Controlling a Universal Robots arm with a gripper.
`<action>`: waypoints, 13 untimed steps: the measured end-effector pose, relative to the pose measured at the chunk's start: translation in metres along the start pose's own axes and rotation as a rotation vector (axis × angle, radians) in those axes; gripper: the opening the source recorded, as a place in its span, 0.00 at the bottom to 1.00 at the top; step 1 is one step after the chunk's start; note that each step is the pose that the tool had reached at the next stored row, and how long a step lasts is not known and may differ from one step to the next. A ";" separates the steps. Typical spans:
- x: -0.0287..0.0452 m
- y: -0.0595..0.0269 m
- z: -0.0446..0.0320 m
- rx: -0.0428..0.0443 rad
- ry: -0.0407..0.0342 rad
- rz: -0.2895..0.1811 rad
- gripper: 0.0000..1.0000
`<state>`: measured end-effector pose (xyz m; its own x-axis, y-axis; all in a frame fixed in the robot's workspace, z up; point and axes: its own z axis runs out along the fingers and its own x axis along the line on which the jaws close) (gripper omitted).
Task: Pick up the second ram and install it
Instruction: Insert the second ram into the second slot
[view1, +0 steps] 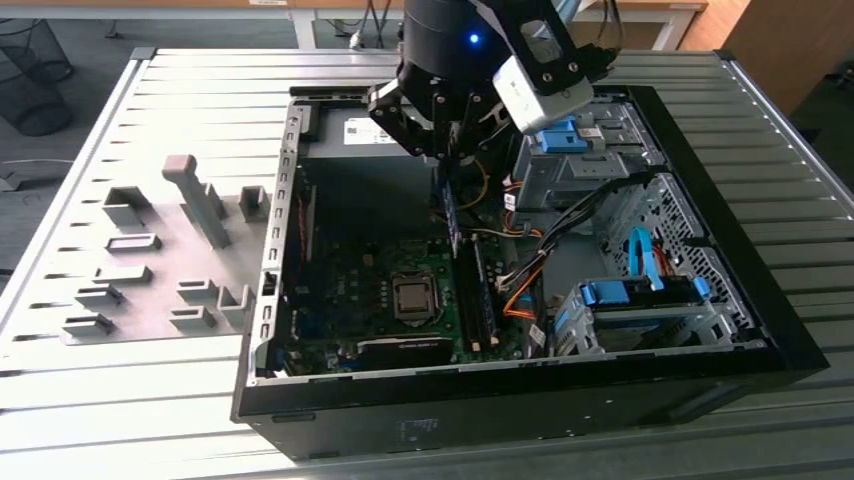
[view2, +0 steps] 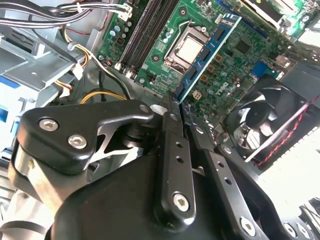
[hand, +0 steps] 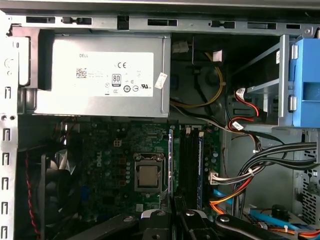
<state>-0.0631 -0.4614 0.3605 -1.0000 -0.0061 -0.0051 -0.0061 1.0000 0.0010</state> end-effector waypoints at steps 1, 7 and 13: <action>-0.0001 0.0000 0.0009 0.0002 -0.0021 0.000 0.14; 0.0000 0.0000 0.0023 0.0002 -0.0033 0.000 0.14; 0.0000 0.0000 0.0024 0.0002 -0.0033 0.000 0.14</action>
<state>-0.0630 -0.4614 0.3581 -0.9999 -0.0062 -0.0085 -0.0062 1.0000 0.0008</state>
